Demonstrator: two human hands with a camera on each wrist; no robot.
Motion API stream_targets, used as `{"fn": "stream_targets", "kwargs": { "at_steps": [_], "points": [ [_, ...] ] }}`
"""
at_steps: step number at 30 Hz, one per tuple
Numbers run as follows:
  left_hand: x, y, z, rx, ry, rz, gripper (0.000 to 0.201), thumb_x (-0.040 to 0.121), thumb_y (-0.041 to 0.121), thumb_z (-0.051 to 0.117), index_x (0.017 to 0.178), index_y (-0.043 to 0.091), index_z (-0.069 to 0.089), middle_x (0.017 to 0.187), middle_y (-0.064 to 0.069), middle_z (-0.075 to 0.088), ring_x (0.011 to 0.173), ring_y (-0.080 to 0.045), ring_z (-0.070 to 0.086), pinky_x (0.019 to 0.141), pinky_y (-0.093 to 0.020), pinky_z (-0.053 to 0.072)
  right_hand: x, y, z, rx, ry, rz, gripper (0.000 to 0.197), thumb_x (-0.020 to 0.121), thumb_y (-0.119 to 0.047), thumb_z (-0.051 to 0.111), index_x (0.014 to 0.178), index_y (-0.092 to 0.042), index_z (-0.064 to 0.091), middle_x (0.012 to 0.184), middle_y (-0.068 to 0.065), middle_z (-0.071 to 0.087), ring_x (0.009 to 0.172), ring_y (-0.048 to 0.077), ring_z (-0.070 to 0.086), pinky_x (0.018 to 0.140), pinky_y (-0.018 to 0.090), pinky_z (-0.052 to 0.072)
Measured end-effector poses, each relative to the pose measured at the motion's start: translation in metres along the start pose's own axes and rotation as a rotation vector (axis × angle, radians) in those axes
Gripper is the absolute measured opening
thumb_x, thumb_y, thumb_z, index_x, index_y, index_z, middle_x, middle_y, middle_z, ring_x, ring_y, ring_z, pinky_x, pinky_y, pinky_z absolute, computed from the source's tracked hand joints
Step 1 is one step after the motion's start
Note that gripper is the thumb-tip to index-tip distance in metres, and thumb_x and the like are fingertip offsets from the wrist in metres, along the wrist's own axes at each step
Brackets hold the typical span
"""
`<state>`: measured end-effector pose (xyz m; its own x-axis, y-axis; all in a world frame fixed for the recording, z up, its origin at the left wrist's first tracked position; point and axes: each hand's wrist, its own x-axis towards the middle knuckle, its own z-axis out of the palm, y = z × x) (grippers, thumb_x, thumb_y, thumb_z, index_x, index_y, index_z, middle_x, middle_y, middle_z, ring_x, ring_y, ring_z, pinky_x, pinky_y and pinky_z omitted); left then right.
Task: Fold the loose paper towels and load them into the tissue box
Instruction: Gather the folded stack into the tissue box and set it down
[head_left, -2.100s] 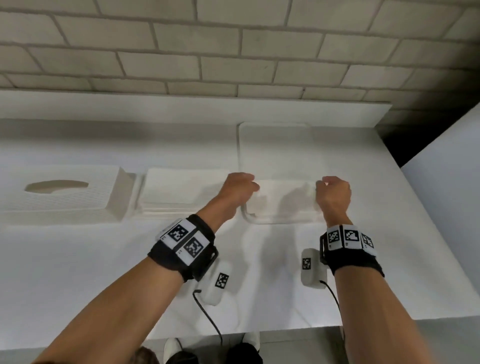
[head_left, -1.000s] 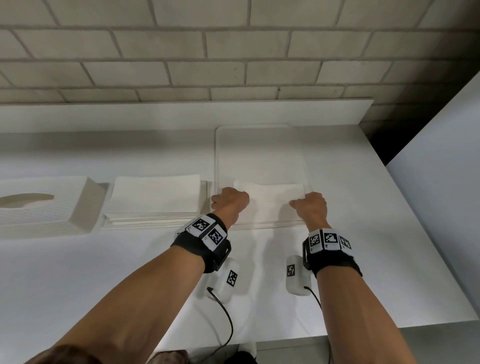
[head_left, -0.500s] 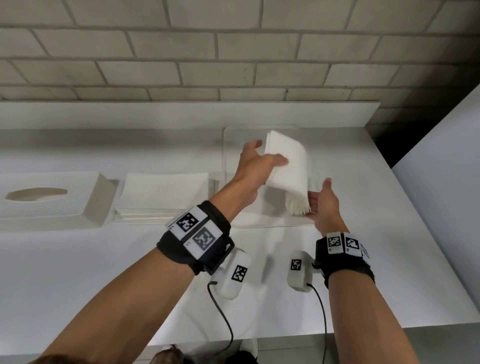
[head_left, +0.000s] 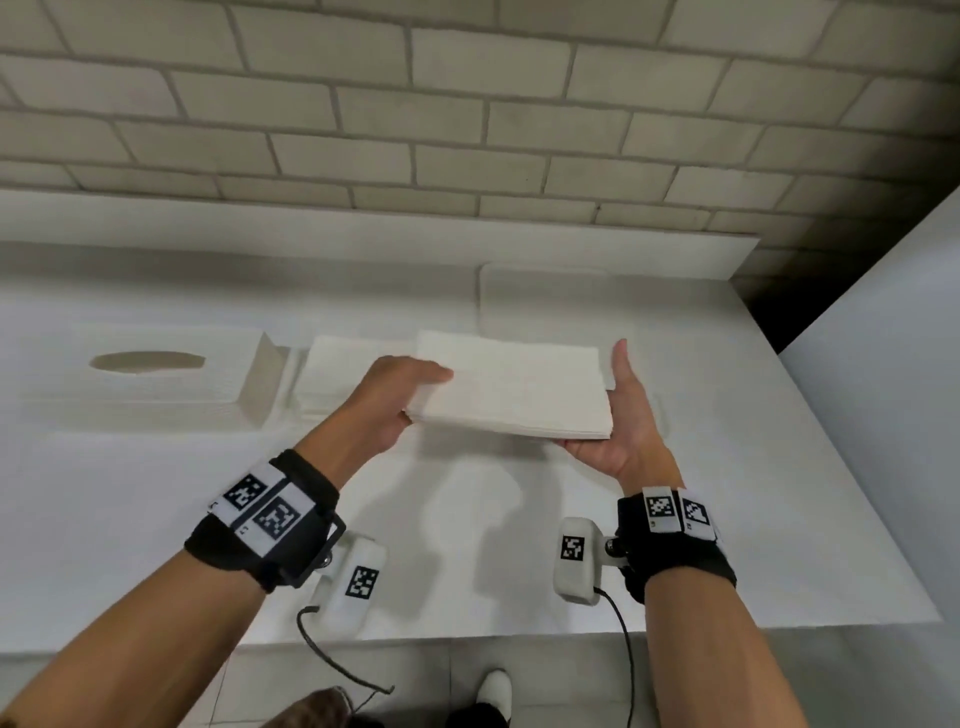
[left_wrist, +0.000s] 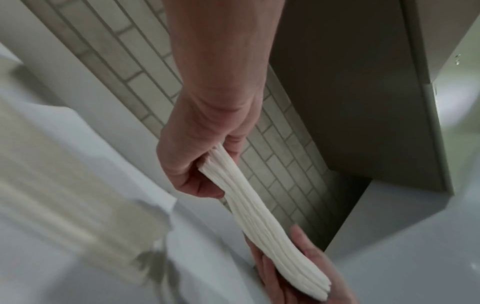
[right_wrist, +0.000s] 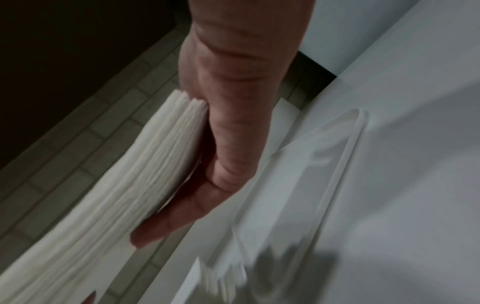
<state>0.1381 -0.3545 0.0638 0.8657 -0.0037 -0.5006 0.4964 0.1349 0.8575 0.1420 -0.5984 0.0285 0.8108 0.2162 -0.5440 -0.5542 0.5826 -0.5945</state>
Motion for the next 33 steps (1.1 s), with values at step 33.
{"fn": "stream_targets", "kwargs": {
  "at_steps": [33],
  "points": [
    [-0.013,-0.111,-0.147,0.288,0.067,0.264,0.048,0.089,-0.006,0.056,0.128,0.021,0.051,0.116,0.010,0.065,0.108,-0.003,0.060,0.094,-0.024,0.045,0.011,0.156,0.046,-0.843,0.134,-0.299,0.040,0.071,-0.011,0.050,0.100,-0.031,0.068,0.097,0.003,0.071,0.091,0.025,0.063,0.085,0.037,0.049]
  ]
}}
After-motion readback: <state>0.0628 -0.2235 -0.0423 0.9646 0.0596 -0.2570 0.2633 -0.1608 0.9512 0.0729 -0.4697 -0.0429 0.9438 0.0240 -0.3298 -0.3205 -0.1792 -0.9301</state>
